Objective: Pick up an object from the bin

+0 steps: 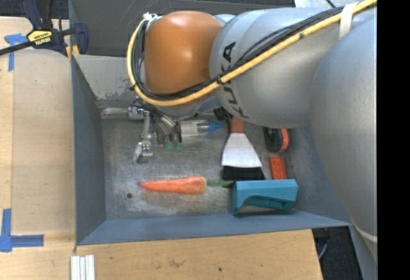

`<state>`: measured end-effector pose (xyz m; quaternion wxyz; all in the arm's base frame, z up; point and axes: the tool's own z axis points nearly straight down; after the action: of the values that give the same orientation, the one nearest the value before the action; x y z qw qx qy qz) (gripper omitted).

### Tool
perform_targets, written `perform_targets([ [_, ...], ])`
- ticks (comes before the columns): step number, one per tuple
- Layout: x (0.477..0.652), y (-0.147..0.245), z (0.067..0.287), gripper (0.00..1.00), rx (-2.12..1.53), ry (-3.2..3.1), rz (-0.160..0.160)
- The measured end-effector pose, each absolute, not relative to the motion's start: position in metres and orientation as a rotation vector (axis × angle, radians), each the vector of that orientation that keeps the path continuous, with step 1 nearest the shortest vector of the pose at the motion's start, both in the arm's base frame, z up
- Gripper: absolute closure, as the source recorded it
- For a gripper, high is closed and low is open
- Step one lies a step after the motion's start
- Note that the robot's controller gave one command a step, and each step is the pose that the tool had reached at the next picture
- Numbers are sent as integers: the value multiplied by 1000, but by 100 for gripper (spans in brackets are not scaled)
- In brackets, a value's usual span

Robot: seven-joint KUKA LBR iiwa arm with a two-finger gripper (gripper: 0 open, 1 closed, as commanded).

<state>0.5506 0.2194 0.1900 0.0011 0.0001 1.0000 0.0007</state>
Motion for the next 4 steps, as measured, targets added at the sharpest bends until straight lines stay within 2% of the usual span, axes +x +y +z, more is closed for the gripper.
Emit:
perform_targets([
  [1,536,180,135,0,-100,3133,4],
  [2,529,160,109,0,-92,3144,-2],
  [3,528,122,136,0,64,3138,2],
  [4,520,117,86,0,-93,3143,2],
])
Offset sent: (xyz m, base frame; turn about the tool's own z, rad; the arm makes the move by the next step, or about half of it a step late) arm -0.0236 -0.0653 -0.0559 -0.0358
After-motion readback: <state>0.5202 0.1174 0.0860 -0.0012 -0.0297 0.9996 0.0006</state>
